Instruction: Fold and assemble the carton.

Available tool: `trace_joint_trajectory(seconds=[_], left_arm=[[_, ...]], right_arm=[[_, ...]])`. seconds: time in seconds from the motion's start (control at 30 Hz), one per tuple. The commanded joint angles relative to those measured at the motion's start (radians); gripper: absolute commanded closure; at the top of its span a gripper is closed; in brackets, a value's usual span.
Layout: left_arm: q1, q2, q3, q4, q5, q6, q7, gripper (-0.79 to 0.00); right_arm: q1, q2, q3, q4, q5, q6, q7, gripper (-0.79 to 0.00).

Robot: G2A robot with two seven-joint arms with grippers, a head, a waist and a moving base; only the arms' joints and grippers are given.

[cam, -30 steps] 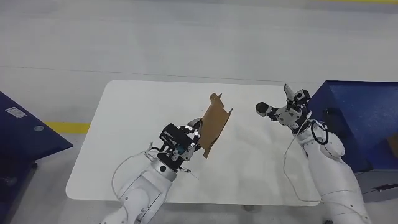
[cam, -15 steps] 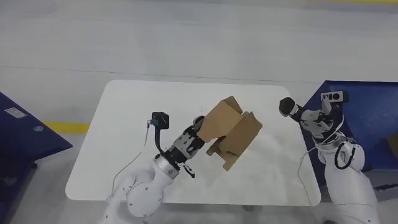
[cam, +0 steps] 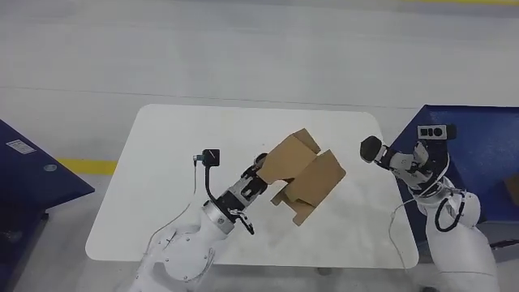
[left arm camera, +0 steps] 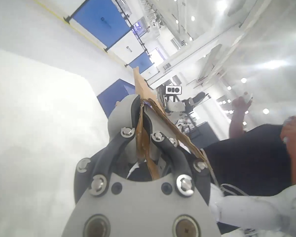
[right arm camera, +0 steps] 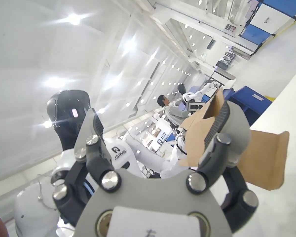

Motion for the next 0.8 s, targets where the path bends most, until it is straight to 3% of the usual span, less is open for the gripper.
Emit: trace_joint_trajectory(seconds=[0.0,0.2,0.4,0.77], left_arm=[[-0.023,-0.006,-0.011,0.016,-0.178,0.06,-0.036,0.0],[-0.073,-0.017,-0.043,0.064,-0.522,0.25,-0.138,0.0],[-0.107,-0.019,-0.015,0.094,-0.517,0.328,-0.168,0.0],[-0.129,-0.021,0.03,0.11,-0.481,0.353,-0.205,0.0]], right_arm=[[-0.007,0.002,0.015,-0.022,0.018,0.037,0.03,-0.785],[-0.02,0.006,0.073,-0.05,0.043,0.103,0.095,-0.785],[-0.009,-0.001,0.044,0.009,0.067,0.155,0.147,-0.785],[0.058,-0.005,0.024,0.109,0.093,0.192,0.166,-0.785]])
